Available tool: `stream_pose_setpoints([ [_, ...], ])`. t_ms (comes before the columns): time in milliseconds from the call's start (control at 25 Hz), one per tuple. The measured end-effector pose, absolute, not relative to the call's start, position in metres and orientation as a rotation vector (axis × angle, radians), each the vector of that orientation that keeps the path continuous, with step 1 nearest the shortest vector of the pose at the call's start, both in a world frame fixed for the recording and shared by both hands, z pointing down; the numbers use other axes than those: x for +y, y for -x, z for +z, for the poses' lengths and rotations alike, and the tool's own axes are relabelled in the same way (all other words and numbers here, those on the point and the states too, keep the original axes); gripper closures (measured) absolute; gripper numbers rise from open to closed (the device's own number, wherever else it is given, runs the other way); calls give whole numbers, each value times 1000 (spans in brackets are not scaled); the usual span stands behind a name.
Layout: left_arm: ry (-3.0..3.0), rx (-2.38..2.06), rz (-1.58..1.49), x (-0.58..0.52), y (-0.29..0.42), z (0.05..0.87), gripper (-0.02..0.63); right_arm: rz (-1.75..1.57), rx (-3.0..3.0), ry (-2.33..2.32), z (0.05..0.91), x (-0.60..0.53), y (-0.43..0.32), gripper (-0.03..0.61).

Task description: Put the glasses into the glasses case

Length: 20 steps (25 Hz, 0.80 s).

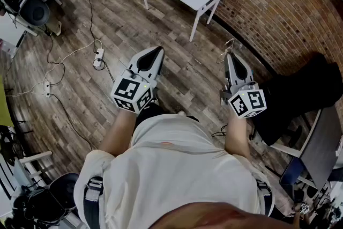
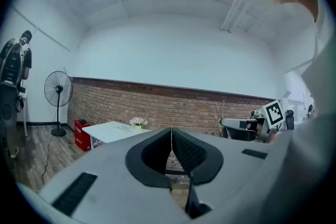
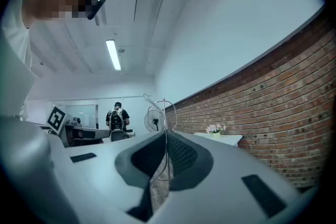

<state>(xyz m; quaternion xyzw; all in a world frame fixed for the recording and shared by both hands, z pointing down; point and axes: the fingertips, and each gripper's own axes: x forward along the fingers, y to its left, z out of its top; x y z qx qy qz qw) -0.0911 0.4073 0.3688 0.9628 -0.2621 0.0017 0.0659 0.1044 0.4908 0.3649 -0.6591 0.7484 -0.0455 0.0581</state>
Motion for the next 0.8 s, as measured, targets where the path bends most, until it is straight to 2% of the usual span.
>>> stream_pose_setpoints([
  [800, -2849, -832, 18, 384, 110, 378, 595, -187, 2317, 1977, 375, 455, -90, 517],
])
